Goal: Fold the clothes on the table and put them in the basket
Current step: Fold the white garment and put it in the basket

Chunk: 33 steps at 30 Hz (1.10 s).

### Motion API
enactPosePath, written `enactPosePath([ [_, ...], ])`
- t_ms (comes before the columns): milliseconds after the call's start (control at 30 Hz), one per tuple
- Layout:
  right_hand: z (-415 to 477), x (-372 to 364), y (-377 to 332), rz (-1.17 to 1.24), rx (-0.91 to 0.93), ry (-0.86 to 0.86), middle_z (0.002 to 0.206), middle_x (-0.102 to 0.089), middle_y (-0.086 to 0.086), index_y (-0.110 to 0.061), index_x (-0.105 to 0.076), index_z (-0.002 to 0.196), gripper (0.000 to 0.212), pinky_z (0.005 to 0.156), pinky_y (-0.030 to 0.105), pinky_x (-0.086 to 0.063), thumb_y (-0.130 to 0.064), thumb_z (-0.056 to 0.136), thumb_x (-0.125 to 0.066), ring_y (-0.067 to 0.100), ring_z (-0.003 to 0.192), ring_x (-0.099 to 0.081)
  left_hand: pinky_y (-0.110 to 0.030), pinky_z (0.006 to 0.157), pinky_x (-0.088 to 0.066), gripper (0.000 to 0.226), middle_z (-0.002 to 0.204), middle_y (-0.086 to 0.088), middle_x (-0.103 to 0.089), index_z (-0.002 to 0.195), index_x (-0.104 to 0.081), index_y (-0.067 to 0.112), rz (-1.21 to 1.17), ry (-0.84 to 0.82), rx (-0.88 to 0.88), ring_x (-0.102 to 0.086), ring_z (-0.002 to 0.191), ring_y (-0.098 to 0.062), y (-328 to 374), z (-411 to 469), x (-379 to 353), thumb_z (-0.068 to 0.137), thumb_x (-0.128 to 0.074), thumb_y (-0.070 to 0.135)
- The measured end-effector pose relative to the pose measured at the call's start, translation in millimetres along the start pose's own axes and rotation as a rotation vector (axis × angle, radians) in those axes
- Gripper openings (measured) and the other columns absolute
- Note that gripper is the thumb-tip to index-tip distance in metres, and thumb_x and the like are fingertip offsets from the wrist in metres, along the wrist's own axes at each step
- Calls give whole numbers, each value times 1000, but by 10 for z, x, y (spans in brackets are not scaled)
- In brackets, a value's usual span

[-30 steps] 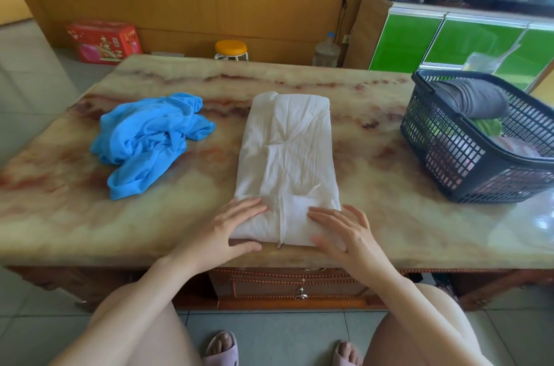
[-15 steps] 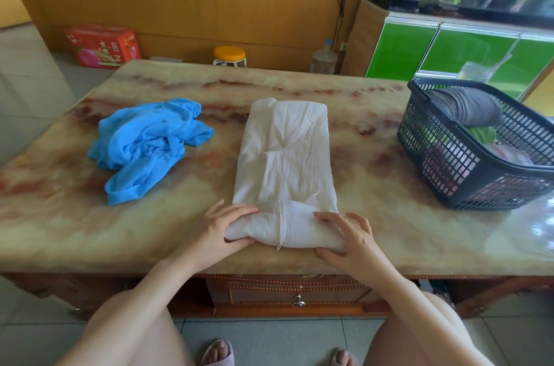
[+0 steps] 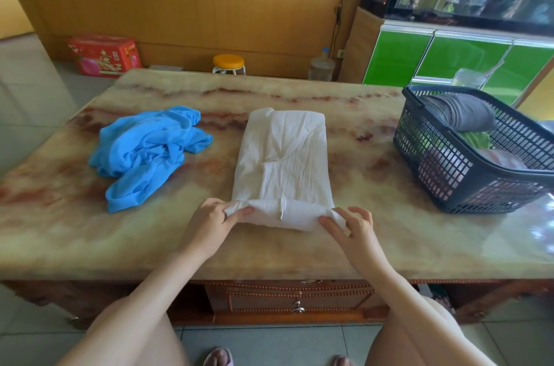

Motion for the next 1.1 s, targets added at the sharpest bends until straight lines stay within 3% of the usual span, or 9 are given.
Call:
enactPosePath([
  [100, 12, 167, -142, 151, -28, 42, 54, -37, -10, -12, -46, 58, 43, 57, 19, -29, -40, 87, -62, 7, 67, -38, -20, 48, -28, 62, 47, 1, -38, 48, -33, 9, -17, -54, 70, -39, 46, -9, 157, 4, 144, 81, -44, 61],
  [233, 68, 223, -216, 161, -132, 24, 51, -22, -9, -13, -33, 60, 51, 49, 25, -14, -43, 87, -62, 8, 48, -19, -24, 44, -19, 61, 41, 7, -21, 52, -22, 15, -43, -91, 176, -22, 38, -10, 272, -2, 184, 86, -47, 59],
  [533, 255, -79, -136, -173, -304, 85, 57, -52, -1, -12, -48, 63, 51, 54, 33, -29, -55, 91, -49, 26, 66, -51, -29, 47, -22, 53, 51, 4, -36, 58, -36, 14, -11, -15, 345, -37, 48, -14, 25, 112, -64, 87, -55, 54],
  [700, 215, -192, -40, -257, -305, 122, 68, -61, 4, -12, -53, 70, 49, 66, 33, -29, -55, 92, -46, 28, 74, -49, -22, 51, -34, 34, 69, 10, -50, 96, -54, 17, -37, -5, 405, -52, 68, -13, -1, 67, -122, 84, -62, 49],
  [800, 191, -193, -70, -341, -288, 153, 85, -69, 5, -13, -59, 88, 42, 74, 31, -26, -53, 92, -48, 26, 76, -50, -22, 63, -45, 59, 98, 8, -55, 128, -48, 17, 19, 174, 181, -56, 84, -10, 2, 25, -130, 77, -75, 32],
  [867, 177, -188, -77, -284, -197, 229, 100, -65, 0, -16, -56, 111, 35, 81, 28, -29, -44, 89, -59, 21, 89, -55, -29, 86, -50, 57, 118, 3, -54, 127, -53, 16, 45, 232, -145, -53, 105, -9, 9, 5, -104, 75, -76, 12],
  [933, 166, -169, -80, -241, 9, 313, 116, -53, 0, -18, -53, 120, 41, 91, 29, -31, -26, 84, -70, 17, 104, -47, -29, 94, -48, 39, 118, 11, -60, 115, -65, 23, 8, 116, -362, -55, 109, -2, 3, -39, -84, 82, -67, 2],
  [1000, 143, -112, -89, -237, 250, 293, 120, -54, -4, -22, -59, 114, 32, 96, 28, -27, -20, 84, -69, 14, 111, -45, -25, 95, -47, 27, 117, 21, -61, 114, -66, 32, -90, -45, -367, -56, 111, 4, -33, -109, -42, 91, -56, 22],
  [1100, 55, -54, -13, -153, 356, -23, 132, -51, -22, -31, -60, 122, 41, 112, 29, -15, -54, 89, -52, -5, 125, -42, -14, 104, -34, 47, 139, 27, -42, 134, -46, 44, -46, -229, -319, -41, 126, 6, -150, -208, -16, 89, -46, 59],
])
Point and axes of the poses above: each hand's wrist, its own z-axis towards the middle knuckle, its own x-axis out of the back of the hand, y = z × x, the point moved 1 cm from there along z, towards the middle knuckle
